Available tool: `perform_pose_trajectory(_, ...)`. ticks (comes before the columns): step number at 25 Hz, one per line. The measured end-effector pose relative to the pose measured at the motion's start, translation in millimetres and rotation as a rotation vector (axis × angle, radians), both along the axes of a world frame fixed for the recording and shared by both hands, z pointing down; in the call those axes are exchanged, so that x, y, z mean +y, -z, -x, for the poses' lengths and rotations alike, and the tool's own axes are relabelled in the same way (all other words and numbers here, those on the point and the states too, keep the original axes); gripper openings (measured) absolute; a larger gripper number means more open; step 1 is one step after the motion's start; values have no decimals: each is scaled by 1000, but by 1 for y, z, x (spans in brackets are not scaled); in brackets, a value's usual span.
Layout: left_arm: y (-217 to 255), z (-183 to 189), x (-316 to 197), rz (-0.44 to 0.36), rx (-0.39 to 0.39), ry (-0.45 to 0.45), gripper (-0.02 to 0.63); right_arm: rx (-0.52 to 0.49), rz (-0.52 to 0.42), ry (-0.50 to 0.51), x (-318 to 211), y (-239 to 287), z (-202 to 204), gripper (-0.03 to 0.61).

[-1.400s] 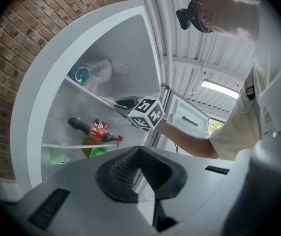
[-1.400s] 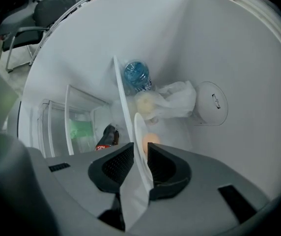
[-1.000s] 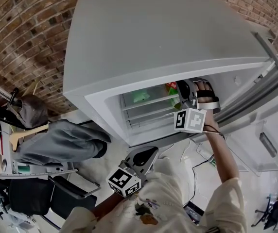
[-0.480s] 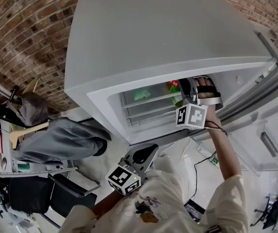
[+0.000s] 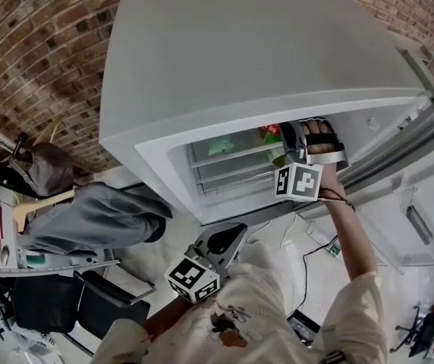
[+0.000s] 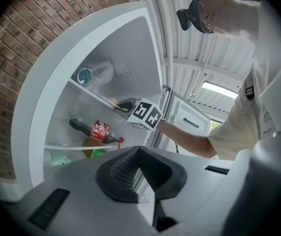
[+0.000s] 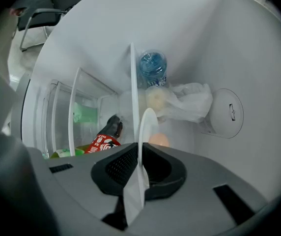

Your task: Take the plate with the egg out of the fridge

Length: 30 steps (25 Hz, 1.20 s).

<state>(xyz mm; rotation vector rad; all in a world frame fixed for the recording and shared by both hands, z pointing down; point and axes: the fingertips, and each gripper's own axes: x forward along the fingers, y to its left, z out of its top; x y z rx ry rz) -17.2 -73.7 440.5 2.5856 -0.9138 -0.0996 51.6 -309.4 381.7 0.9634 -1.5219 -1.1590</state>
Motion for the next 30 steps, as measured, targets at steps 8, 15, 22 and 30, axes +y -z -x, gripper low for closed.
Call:
perform_pose_trajectory(8,3,1,1,-9,4,5,8,17,-3,-1,0,5,0,18)
perform_pose_trajectory(15,2,2,1,-4,7,10,8,29,0,8,3,4,1,17)
perform_pose_trajectory(22,2,2,2,-10,11,11,8,36,-6,15,9,4,1,17)
perform_pose_trajectory(30,1,6,5,3,12,17,8,42,-18,19,18,4,-2,17)
